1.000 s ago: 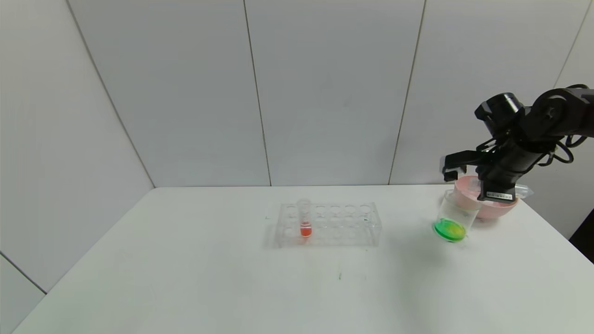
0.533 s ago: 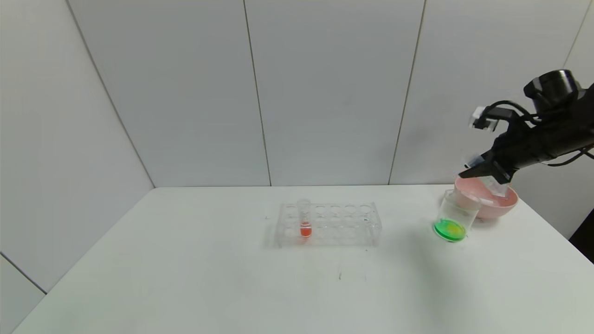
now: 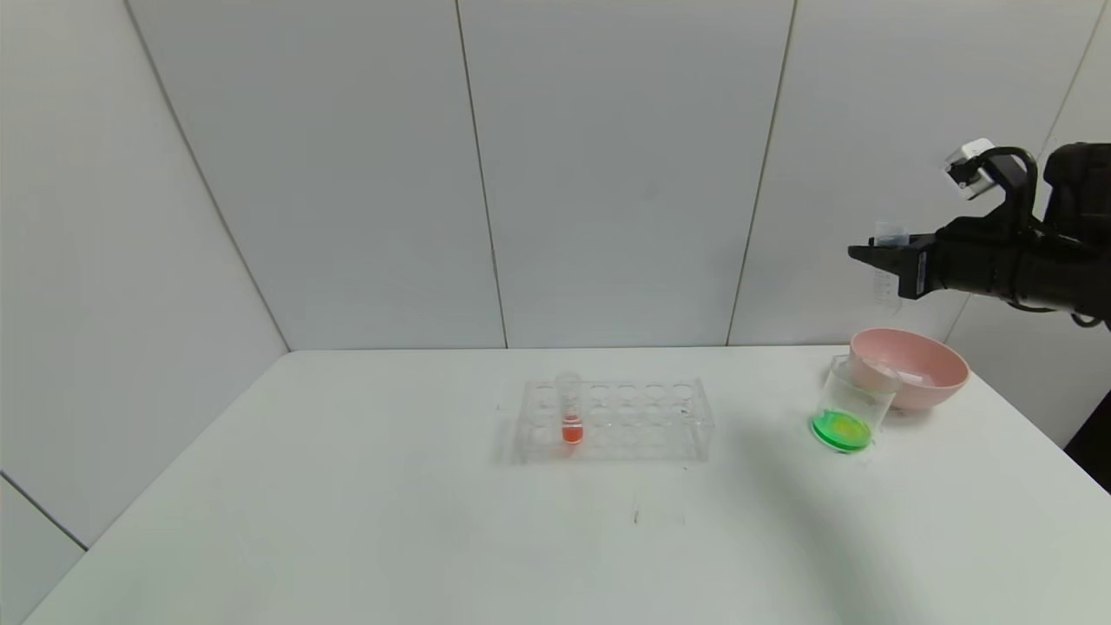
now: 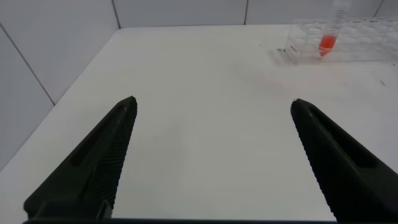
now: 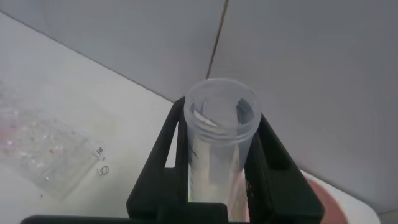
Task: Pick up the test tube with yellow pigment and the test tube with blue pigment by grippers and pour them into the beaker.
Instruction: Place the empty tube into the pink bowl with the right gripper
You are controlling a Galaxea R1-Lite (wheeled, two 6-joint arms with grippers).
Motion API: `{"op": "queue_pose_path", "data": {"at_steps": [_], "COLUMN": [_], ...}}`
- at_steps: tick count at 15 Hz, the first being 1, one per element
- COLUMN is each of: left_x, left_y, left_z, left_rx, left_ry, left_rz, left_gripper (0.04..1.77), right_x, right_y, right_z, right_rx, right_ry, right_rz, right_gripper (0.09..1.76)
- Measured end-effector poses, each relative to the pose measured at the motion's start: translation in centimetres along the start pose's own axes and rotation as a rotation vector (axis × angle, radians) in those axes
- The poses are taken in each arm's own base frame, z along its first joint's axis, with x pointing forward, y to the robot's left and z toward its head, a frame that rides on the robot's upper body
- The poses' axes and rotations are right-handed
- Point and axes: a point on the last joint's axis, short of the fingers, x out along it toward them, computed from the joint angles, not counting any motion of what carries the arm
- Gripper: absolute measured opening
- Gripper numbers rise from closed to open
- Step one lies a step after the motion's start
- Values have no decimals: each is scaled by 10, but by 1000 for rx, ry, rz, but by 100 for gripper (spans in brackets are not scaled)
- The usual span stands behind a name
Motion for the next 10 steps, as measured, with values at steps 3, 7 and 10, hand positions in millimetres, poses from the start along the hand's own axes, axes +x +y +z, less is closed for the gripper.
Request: {"op": "queue_pose_path", "data": {"at_steps": [3,7,10], "left_x": [0,0,0], "left_y": [0,0,0], "left_z": [0,0,0], "left_rx": [0,0,0], "left_ry": [0,0,0], "left_rz": [0,0,0], "left_gripper": [176,176,176], "right_x": [-20,-54,-75], "right_y": [15,33,34], "right_z": [-17,-44,-70], "right_rx": [97,139,144], "right_ry": [-38,-112,-133], "right_rz": [-27,-88,-152], "right_gripper": [57,57,57]}}
